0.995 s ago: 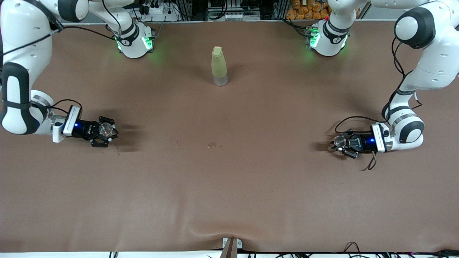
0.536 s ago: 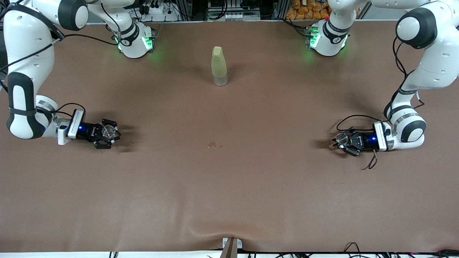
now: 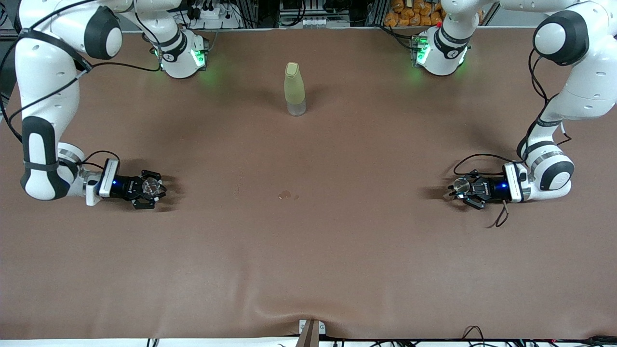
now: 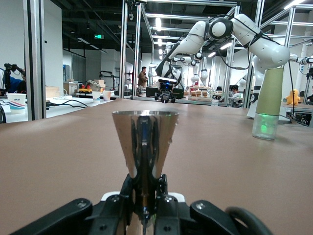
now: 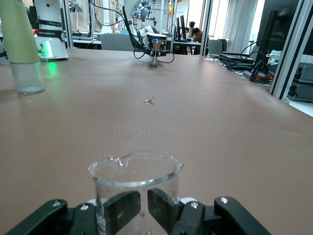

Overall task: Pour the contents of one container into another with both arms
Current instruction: 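Lower the jigger and beaker onto the table with both grippers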

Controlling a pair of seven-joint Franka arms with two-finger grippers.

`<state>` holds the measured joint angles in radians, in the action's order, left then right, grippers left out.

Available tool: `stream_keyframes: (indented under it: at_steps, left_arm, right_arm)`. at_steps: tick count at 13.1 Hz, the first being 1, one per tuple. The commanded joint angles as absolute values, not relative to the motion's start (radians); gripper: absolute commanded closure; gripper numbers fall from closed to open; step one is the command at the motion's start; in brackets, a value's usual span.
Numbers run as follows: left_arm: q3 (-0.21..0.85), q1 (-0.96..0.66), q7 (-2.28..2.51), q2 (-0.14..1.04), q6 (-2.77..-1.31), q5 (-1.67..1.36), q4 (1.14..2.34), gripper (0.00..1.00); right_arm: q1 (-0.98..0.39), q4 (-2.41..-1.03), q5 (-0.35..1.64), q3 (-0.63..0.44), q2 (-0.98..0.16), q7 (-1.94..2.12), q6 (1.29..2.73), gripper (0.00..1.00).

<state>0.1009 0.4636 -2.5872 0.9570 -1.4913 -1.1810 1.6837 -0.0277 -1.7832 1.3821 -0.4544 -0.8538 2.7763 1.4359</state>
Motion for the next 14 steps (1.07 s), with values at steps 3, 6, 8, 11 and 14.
stream_keyframes:
  at_steps: [3, 6, 8, 11, 14]
  left_arm:
    - [0.1, 0.48, -2.591, 0.959, -1.471, -1.157, 1.68, 0.91]
    - [0.1, 0.489, -2.591, 0.959, -1.471, -1.157, 1.677, 0.91]
    - [0.095, 0.491, -2.592, 0.959, -1.471, -1.157, 1.675, 0.87]
    - [0.094, 0.497, -2.594, 0.966, -1.471, -1.157, 1.677, 0.54]
    - [0.094, 0.505, -2.594, 0.979, -1.471, -1.157, 1.672, 0.45]
  right_arm:
    - [0.011, -1.704, 1.387, -0.434, -0.937, 2.945, 1.42, 1.0]
    - [0.017, -1.694, 1.388, -0.422, -0.959, 2.945, 1.427, 1.0]
    - [0.017, -1.694, 1.387, -0.416, -0.965, 2.948, 1.434, 1.0]
    - [0.015, -1.694, 1.387, -0.416, -0.971, 2.936, 1.451, 0.72]
    - [0.017, -1.695, 1.384, -0.416, -0.969, 2.875, 1.45, 0.18]
